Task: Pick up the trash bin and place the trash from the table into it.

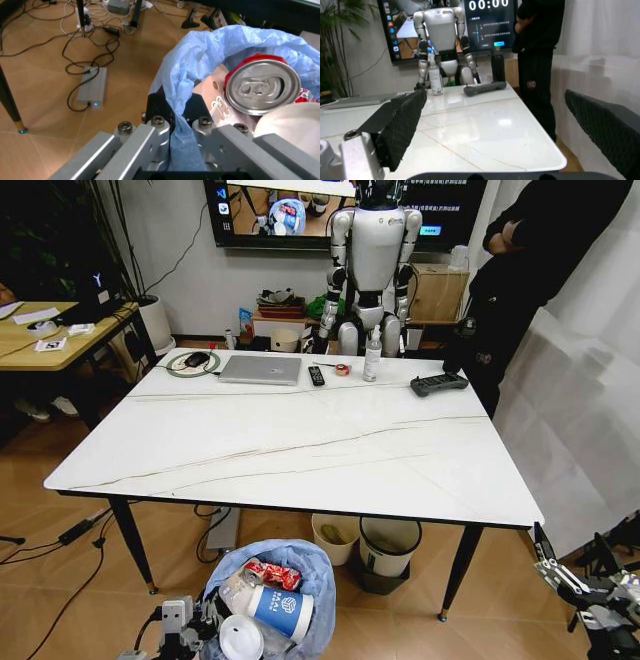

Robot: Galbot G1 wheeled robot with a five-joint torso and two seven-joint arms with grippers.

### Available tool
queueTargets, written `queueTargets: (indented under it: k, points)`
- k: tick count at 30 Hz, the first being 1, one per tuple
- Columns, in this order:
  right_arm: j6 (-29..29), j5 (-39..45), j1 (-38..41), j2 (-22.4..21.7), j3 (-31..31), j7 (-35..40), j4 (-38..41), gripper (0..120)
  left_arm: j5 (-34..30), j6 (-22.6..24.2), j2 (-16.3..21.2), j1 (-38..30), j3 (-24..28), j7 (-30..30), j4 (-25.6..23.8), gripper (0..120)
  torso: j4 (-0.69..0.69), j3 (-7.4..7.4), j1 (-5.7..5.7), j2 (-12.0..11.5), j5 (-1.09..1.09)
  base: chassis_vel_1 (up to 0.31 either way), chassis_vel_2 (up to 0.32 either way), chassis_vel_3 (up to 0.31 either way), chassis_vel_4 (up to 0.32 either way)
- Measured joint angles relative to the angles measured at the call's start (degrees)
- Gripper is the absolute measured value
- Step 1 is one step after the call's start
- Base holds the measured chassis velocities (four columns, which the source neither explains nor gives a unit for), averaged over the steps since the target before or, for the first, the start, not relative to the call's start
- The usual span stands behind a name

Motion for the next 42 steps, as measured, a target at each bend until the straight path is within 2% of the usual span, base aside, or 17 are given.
queueTargets:
  k: [28,42]
  points:
    - [0.0,0.0,0.0,0.0,0.0,0.0,0.0,100,0.49,0.62,-1.22,-0.2,0.35,-0.2,0.35,0,0.0,-4.83,-3.97,-8.82,0.01,0.0,0.0,0.0,0.0]
    - [0.0,0.0,0.0,0.0,0.0,0.0,0.0,100,0.3,0.71,-1.2,-0.5,0.54,-0.26,0.89,0,0.0,-6.94,-5.58,-12.53,0.0,0.0,0.0,0.0,0.0]
